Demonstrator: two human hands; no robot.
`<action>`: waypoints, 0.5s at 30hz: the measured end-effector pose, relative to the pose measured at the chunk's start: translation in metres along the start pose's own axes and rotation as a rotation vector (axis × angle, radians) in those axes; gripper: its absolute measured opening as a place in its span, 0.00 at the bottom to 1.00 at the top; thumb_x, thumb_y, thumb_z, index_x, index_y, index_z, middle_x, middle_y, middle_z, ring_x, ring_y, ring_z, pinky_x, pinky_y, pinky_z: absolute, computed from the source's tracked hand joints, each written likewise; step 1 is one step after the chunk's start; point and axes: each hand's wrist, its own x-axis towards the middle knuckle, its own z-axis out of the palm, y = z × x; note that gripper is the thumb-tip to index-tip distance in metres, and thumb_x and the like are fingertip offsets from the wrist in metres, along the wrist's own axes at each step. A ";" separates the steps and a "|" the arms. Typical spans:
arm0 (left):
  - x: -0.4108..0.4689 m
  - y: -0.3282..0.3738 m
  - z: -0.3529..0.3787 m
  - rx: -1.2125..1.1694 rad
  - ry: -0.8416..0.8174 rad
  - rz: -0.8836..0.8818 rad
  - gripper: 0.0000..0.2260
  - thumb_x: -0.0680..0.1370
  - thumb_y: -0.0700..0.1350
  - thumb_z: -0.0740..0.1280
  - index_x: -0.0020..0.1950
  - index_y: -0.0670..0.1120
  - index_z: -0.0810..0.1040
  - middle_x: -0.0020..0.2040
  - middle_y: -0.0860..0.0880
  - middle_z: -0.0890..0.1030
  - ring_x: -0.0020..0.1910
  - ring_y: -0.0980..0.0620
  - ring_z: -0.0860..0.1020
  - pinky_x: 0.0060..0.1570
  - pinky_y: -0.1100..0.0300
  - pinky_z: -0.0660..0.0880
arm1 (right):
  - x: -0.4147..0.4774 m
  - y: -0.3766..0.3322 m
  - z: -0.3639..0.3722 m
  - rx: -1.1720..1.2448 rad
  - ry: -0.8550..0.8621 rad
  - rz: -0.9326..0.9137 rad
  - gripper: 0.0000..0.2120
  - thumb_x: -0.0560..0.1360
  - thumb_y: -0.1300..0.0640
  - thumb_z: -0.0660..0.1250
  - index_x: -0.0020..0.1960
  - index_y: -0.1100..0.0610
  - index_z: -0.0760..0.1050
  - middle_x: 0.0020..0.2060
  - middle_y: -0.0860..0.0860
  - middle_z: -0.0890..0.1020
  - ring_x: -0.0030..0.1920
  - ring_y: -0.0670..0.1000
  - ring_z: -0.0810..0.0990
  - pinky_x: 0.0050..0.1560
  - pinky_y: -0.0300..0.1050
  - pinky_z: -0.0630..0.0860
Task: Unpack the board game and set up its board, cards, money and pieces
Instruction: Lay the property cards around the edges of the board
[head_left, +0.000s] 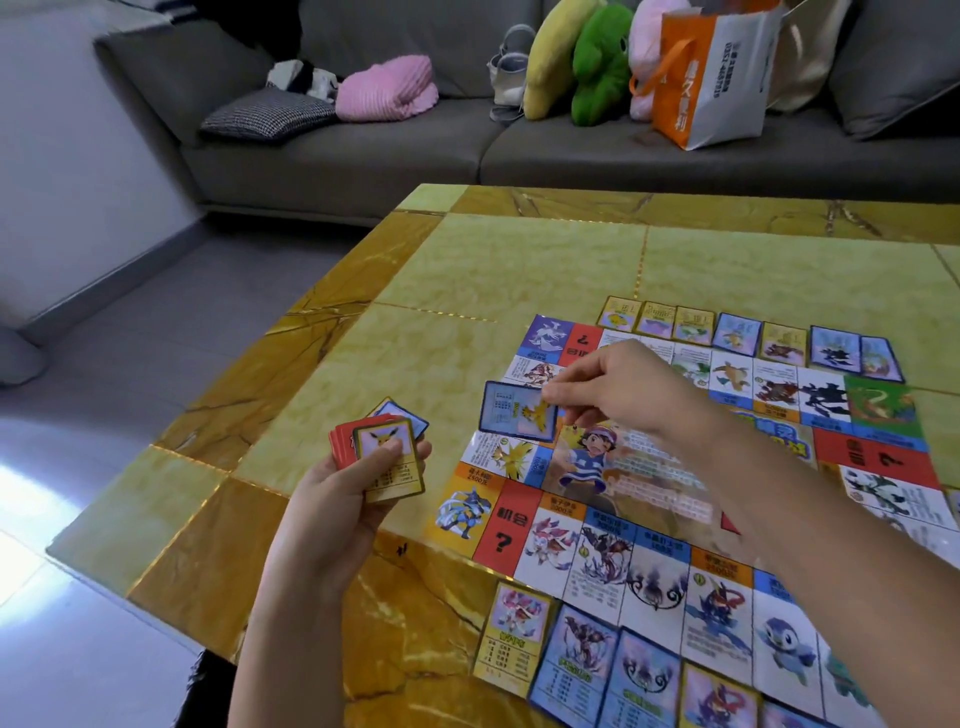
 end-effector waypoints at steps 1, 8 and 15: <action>0.001 0.000 0.000 -0.018 0.007 -0.001 0.08 0.77 0.35 0.63 0.56 0.37 0.76 0.43 0.40 0.84 0.40 0.50 0.84 0.39 0.63 0.81 | 0.006 0.000 0.004 -0.008 -0.007 -0.005 0.02 0.73 0.60 0.72 0.42 0.59 0.82 0.31 0.52 0.82 0.28 0.44 0.80 0.32 0.34 0.77; 0.004 0.003 0.000 -0.176 0.085 -0.001 0.08 0.77 0.34 0.63 0.56 0.36 0.75 0.41 0.40 0.85 0.38 0.50 0.84 0.38 0.62 0.81 | 0.039 -0.018 0.034 -0.171 -0.079 -0.015 0.07 0.73 0.58 0.72 0.44 0.62 0.80 0.31 0.51 0.81 0.27 0.43 0.77 0.27 0.32 0.71; 0.006 0.006 -0.004 -0.410 0.152 0.007 0.13 0.77 0.33 0.63 0.62 0.33 0.72 0.41 0.39 0.84 0.38 0.48 0.84 0.36 0.60 0.81 | 0.054 -0.020 0.070 -0.339 -0.121 -0.034 0.11 0.70 0.52 0.75 0.43 0.60 0.82 0.39 0.53 0.84 0.33 0.47 0.77 0.33 0.40 0.71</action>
